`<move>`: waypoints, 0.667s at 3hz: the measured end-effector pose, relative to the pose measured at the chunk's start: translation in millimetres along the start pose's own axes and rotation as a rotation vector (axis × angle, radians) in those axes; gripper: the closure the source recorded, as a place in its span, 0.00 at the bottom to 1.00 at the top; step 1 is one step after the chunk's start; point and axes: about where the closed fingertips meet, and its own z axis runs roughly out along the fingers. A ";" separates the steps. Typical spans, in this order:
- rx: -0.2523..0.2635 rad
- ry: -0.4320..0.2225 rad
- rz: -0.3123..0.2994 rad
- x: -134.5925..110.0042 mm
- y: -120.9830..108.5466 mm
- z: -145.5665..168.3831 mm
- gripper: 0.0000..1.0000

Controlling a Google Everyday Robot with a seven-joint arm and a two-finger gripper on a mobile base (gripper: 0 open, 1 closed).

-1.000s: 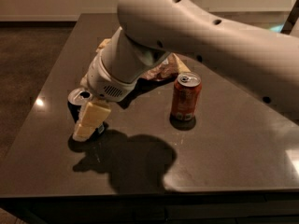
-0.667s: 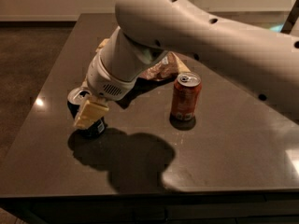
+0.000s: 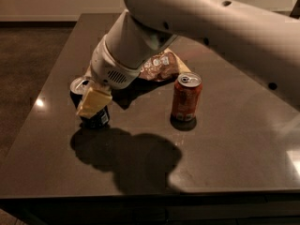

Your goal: Pick pepsi can

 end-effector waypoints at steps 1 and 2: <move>-0.005 -0.028 -0.022 -20.0 -3.1 -31.7 1.00; -0.022 -0.053 -0.064 -44.5 0.7 -58.9 1.00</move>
Offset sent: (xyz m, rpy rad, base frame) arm -0.0187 -0.0031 0.1151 0.0725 -0.0225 0.1298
